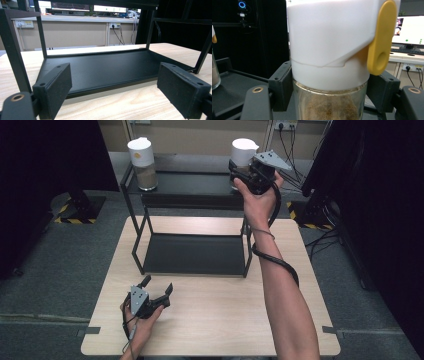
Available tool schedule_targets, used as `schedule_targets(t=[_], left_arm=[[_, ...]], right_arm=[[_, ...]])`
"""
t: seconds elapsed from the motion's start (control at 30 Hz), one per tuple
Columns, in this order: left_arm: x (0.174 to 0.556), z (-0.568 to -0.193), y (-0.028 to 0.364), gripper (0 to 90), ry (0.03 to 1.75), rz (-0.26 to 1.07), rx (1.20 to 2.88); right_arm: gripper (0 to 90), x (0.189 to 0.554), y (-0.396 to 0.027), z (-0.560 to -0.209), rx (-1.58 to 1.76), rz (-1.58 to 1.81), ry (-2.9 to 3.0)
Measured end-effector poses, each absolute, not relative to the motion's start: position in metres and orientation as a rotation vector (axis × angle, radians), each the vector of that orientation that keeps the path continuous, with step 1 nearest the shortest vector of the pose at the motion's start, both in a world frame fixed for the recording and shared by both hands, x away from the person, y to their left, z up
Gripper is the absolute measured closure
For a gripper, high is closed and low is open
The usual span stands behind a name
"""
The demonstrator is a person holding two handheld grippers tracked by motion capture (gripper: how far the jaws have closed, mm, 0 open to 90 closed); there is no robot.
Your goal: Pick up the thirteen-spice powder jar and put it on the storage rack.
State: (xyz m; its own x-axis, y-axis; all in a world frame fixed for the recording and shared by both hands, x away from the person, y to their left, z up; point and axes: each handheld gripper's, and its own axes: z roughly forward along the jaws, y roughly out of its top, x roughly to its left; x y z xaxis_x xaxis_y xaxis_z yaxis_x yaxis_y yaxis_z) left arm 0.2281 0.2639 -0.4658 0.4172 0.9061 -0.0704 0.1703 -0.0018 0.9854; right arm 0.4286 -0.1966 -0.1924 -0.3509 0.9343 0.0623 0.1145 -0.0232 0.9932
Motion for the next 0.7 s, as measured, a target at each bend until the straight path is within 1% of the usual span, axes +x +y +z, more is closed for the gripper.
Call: schedule_targets(t=[0.33,0.7], left_arm=[[0.2282,-0.4657,0.2644,12.0,1.011,0.77,1.477],[0.2284,-0.4657,0.2647,12.1,1.009,0.769,1.479]], right_arm=[[30.7,0.4364,-0.1948,-0.1961,1.169,1.435,1.529],[30.7,0.4369,-0.19,-0.2017,1.162,1.437,1.523]])
